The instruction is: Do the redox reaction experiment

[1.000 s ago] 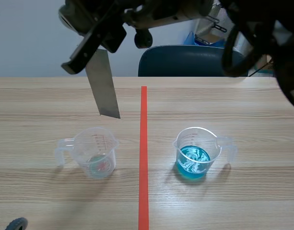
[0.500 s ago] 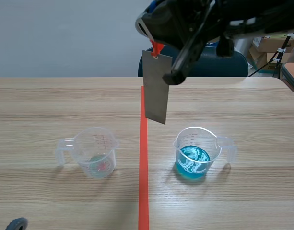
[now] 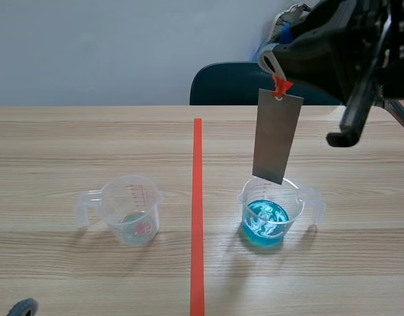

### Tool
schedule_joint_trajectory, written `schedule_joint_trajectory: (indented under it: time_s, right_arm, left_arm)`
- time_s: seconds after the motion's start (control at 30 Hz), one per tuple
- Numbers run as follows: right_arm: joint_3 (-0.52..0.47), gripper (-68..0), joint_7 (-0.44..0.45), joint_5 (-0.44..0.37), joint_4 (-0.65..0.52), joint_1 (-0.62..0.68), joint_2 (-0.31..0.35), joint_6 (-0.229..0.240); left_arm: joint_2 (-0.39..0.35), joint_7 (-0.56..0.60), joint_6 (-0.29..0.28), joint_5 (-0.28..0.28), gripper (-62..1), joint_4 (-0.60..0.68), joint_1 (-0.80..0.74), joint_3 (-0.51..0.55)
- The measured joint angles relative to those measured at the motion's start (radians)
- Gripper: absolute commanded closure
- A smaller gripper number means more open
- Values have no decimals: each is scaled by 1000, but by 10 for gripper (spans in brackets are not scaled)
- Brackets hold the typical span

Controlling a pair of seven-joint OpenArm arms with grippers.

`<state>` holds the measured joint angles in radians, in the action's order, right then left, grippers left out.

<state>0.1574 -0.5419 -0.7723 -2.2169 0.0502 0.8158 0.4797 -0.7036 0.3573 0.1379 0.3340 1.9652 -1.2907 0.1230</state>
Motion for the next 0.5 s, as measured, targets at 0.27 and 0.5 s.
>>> schedule_joint_trajectory:
  time_s: [0.27,0.5]
  right_arm:
    - [-45,-6,3,-8,0,34,10,42]
    - [-45,-6,-1,-7,0,34,10,44]
  left_arm:
    - [0,0,0,0,-623,0,0,0]
    - [0,0,0,0,-623,0,0,0]
